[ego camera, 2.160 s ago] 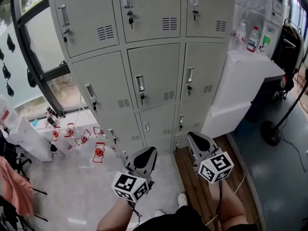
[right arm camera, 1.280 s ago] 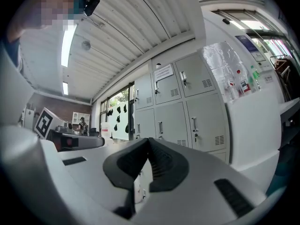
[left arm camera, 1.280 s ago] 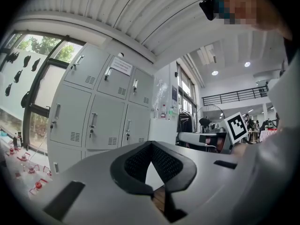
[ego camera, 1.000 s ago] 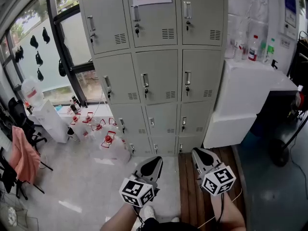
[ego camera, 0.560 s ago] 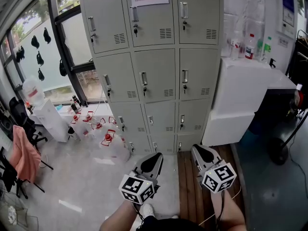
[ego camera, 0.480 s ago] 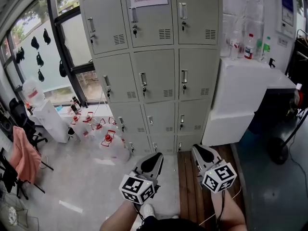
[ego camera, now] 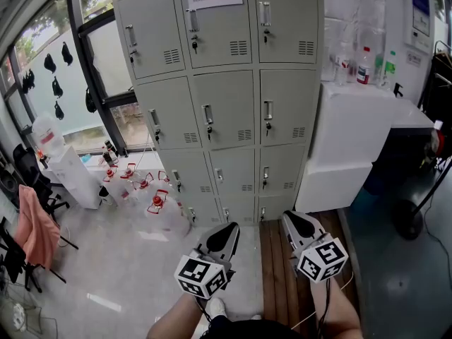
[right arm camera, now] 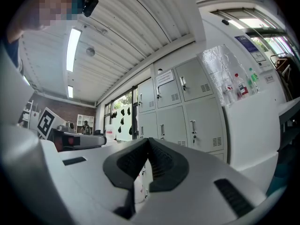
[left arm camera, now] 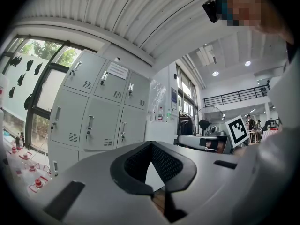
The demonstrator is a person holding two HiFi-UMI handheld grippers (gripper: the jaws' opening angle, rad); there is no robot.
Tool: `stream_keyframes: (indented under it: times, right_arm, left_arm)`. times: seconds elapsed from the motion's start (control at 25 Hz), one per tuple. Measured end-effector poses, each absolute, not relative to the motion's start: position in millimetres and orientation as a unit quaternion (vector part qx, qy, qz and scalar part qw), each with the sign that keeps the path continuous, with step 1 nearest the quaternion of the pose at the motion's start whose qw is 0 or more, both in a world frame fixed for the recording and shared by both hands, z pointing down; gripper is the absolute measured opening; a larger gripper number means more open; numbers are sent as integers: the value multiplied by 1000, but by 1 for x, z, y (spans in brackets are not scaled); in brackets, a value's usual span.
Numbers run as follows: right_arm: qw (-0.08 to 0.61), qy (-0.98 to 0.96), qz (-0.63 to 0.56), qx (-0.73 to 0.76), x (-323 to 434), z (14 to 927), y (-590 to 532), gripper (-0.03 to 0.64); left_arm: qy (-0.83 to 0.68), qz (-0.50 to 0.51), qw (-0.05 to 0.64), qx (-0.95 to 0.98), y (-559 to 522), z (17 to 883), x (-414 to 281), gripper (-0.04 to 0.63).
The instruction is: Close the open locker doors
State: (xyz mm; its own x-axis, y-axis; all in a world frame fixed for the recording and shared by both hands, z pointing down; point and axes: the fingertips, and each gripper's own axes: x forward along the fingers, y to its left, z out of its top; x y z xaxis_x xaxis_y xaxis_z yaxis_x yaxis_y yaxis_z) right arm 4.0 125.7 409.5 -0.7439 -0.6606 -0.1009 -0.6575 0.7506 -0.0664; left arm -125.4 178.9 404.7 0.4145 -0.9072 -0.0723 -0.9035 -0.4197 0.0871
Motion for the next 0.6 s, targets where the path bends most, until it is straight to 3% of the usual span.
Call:
stream_keyframes:
  times: [0.6]
  right_arm:
    - [59,935,-20,-350,10,417,115,2]
  left_arm:
    - [-541,-53,20,839,168,410,-118,15]
